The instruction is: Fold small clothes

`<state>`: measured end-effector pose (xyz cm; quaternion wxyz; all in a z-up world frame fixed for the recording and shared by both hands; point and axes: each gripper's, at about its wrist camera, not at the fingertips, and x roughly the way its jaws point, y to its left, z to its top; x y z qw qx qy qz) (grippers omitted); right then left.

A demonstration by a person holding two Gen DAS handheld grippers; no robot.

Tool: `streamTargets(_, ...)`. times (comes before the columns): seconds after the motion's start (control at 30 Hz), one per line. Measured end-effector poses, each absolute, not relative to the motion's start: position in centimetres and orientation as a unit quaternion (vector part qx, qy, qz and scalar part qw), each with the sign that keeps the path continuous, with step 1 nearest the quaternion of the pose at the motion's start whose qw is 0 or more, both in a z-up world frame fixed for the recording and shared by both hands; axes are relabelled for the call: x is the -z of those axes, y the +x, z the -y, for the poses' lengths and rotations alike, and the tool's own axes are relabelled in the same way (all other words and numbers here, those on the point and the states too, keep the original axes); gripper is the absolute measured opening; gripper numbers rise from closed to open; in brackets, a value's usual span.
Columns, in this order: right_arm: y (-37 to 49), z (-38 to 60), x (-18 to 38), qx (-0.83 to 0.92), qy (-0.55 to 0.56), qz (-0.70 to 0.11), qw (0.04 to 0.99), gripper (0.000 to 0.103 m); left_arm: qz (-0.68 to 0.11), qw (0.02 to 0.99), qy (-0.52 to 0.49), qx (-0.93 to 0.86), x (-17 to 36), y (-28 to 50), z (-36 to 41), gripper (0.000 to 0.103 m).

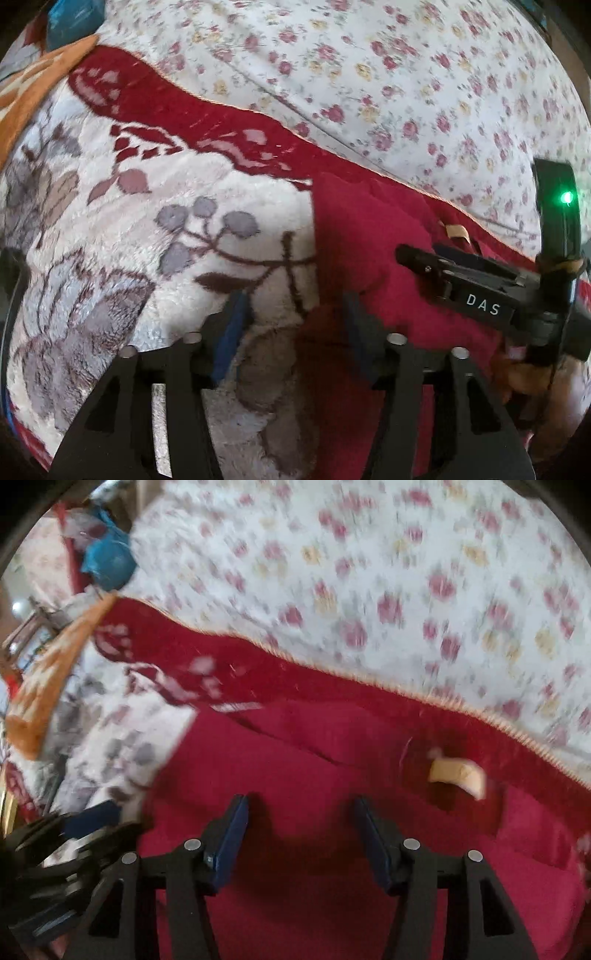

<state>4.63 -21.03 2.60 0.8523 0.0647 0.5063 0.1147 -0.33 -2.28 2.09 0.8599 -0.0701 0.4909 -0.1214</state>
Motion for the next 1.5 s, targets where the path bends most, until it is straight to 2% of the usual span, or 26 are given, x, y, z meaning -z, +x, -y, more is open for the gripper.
streamTargets(0.2, 1.6, 23.4, -3.9, -0.115, 0.102, -0.490, 0.858, 0.058, -0.490, 0.860, -0.066, 0.126, -3.0, -0.6, 2.3, 0.059)
streamTargets(0.37, -3.1, 28.6, -5.2, -0.024, 0.045, -0.485, 0.873, 0.058, -0.465, 0.872, -0.072, 0.136, -5.2, -1.5, 2.8, 0.059)
streamTargets(0.57, -6.3, 36.7, -1.7, 0.074, 0.100, -0.515, 0.848, 0.058, -0.470, 0.869, -0.033, 0.154, -5.4, -2.4, 6.1, 0.059)
streamTargets(1.1, -9.1, 38.2, -2.7, 0.055, 0.119, -0.499, 0.856, 0.059, -0.474, 0.865, 0.025, 0.165, -4.2, -2.8, 11.4, 0.059)
streamTargets(1.23, -8.9, 38.2, -1.9, 0.052, 0.124, -0.496, 0.858, 0.066, -0.480, 0.860, 0.011, 0.175, -3.7, -2.4, 11.7, 0.070)
streamTargets(1.37, -8.8, 37.8, -2.0, 0.051, 0.115, -0.496, 0.859, 0.068, -0.481, 0.859, 0.016, 0.174, -3.5, -2.2, 12.2, 0.071)
streamTargets(1.5, -9.7, 39.1, -3.6, 0.035, 0.152, -0.481, 0.863, 0.068, -0.481, 0.859, 0.025, 0.174, -2.9, -1.9, 12.6, 0.072)
